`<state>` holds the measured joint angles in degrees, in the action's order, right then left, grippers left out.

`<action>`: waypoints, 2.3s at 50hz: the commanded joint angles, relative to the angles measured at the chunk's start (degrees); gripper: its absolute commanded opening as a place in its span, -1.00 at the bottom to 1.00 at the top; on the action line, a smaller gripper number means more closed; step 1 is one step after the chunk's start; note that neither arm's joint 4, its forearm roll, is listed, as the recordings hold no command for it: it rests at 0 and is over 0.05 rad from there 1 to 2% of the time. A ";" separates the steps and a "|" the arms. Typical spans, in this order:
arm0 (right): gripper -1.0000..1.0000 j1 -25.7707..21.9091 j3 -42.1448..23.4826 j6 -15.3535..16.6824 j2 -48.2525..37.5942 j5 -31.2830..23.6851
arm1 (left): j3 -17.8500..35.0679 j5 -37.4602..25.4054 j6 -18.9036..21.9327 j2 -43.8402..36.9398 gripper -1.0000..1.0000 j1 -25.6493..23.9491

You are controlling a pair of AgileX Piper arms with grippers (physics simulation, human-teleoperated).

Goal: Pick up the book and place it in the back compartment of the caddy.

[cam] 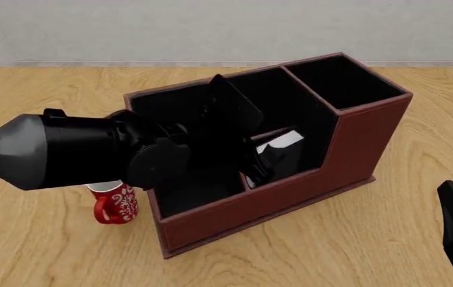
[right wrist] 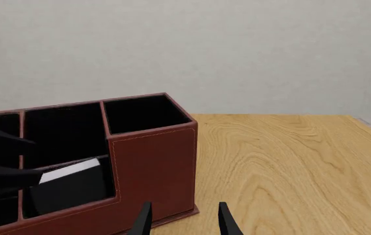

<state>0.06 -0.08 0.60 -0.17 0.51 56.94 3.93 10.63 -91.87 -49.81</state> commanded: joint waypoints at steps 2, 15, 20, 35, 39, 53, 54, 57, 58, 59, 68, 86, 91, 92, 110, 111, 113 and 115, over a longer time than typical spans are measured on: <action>1.00 -0.01 0.00 0.01 0.00 0.00 | -0.30 -0.98 0.46 1.39 1.00 -0.25; 1.00 0.01 0.00 -0.01 0.00 0.00 | -2.54 -0.66 0.99 4.27 1.00 0.84; 1.00 -0.01 0.00 -0.02 0.00 0.00 | -4.53 -1.01 1.98 6.09 1.00 1.44; 1.00 -0.01 0.00 0.00 0.00 0.00 | -9.22 0.05 3.54 10.56 1.00 3.79; 1.00 0.00 0.00 0.00 0.00 -0.01 | -9.87 0.68 4.88 13.00 1.00 5.88; 1.00 0.00 0.00 0.00 0.00 0.01 | -15.57 0.52 5.36 18.26 1.00 6.30; 1.00 0.00 0.00 -0.02 0.00 0.00 | -15.92 0.49 5.73 18.07 1.00 6.28; 1.00 -0.01 0.00 -0.01 -0.01 -0.02 | -16.26 0.41 5.83 19.40 1.00 6.75; 1.00 -0.03 0.00 0.00 0.00 0.01 | -16.39 0.21 5.90 19.95 1.00 6.88; 1.00 0.00 0.00 0.00 0.00 0.00 | -16.61 0.02 6.01 20.65 1.00 7.24; 1.00 0.00 0.00 0.01 0.00 0.01 | -19.77 0.63 6.59 23.95 1.00 8.77; 1.00 0.00 0.00 0.00 0.00 0.00 | -20.95 0.96 9.75 29.13 1.00 12.50; 1.00 0.01 0.00 -0.01 0.00 -0.01 | -20.50 0.87 9.46 30.11 1.00 13.40; 1.00 0.00 0.00 0.00 0.00 0.01 | -20.46 0.86 9.53 30.17 1.00 13.50; 1.00 0.00 0.00 -0.02 0.00 -0.01 | -19.57 1.99 9.86 30.65 1.00 15.42; 1.00 0.00 0.00 0.01 0.01 0.01 | -19.44 1.95 9.76 30.73 1.00 15.47; 1.00 0.00 0.00 -0.01 0.00 0.00 | -19.23 2.23 9.84 30.74 1.00 15.87; 1.00 0.01 0.00 -0.01 0.00 0.00 | -19.05 2.22 9.65 30.71 1.00 16.05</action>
<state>0.06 -0.08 0.59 -0.17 0.52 37.24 5.74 20.37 -61.58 -34.85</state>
